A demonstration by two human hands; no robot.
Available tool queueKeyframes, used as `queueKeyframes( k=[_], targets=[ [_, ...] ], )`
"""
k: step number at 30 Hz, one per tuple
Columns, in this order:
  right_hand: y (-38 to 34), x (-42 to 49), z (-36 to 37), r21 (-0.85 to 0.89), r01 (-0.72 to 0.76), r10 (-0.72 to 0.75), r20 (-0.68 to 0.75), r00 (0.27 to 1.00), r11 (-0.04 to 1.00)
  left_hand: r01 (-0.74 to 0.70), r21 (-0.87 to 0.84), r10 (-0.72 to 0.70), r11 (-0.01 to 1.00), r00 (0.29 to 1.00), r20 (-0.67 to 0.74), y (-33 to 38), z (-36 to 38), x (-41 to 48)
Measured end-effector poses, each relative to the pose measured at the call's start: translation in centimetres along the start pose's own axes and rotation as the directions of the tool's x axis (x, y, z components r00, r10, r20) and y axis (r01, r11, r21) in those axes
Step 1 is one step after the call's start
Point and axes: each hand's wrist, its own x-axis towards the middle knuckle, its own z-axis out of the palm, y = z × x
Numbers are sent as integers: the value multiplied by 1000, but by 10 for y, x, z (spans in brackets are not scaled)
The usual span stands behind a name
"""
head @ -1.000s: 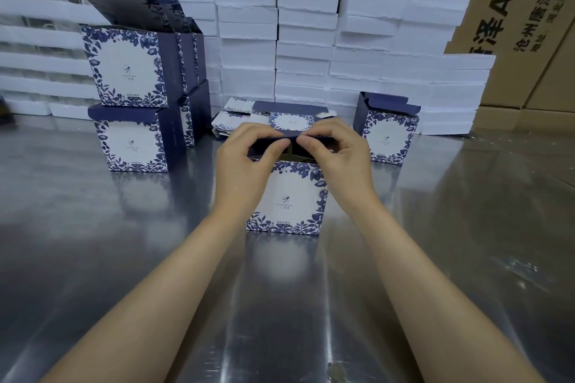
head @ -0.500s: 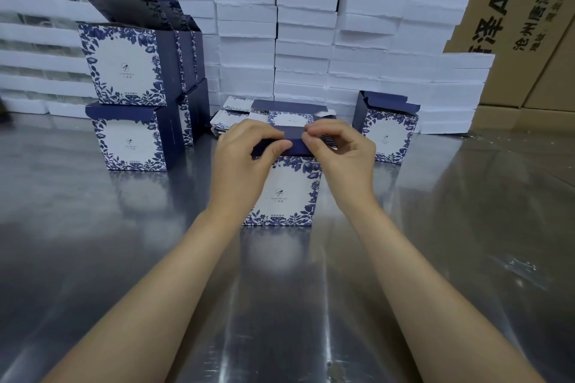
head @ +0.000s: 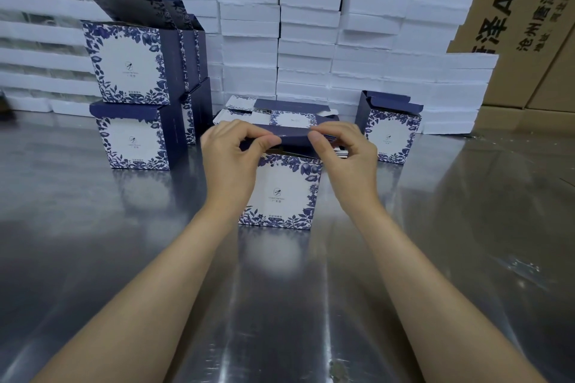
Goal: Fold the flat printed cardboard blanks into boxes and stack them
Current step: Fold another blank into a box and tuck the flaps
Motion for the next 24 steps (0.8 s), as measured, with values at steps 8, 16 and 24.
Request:
queueKeyframes(
  k=[8, 16, 24],
  targets=[
    [0, 4, 0, 20, -1, 1, -3, 1000, 1000, 51, -151, -60, 987, 997, -54, 1, 3, -1],
    [-3, 6, -4, 120, -92, 93, -3, 996, 988, 166, -148, -172, 975, 985, -28, 0, -5, 4],
    [-10, 9, -2, 323, -146, 208, -164, 964, 935, 92, -213, -85, 973, 995, 43, 4, -3, 3]
  ],
)
